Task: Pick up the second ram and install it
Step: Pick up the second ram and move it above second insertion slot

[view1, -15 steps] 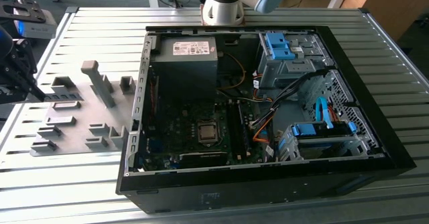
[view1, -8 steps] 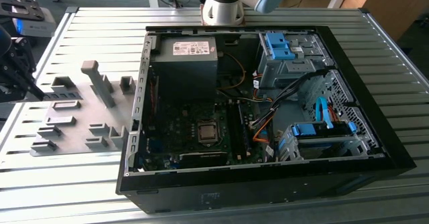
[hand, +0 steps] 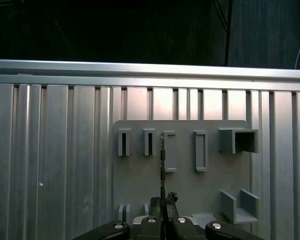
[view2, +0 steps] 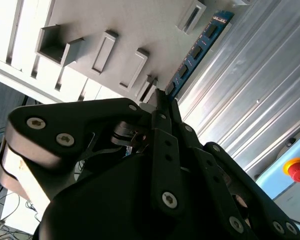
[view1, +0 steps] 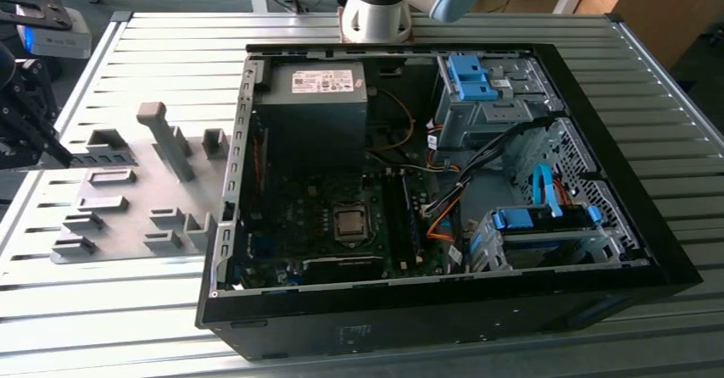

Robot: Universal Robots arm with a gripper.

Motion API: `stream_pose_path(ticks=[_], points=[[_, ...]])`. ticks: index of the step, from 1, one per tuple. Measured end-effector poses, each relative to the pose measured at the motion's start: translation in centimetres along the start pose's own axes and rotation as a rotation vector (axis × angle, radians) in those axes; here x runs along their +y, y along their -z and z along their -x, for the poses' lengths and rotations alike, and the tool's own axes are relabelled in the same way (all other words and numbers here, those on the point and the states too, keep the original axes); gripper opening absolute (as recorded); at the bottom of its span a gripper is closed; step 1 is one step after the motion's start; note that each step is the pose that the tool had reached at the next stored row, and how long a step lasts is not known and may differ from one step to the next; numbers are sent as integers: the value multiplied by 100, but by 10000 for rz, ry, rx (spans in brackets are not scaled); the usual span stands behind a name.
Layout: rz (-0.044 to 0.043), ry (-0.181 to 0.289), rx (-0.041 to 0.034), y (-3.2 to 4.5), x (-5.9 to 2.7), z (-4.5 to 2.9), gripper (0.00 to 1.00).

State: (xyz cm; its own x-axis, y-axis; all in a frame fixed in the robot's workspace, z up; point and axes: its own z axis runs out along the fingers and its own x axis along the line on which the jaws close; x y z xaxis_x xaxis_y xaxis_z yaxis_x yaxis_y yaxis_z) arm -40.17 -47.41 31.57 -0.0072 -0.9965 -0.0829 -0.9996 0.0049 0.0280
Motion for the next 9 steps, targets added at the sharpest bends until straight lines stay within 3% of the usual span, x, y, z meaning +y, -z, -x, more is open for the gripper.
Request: stream_pose_path(ticks=[9], points=[[1,0,0,52,1,5,14]])
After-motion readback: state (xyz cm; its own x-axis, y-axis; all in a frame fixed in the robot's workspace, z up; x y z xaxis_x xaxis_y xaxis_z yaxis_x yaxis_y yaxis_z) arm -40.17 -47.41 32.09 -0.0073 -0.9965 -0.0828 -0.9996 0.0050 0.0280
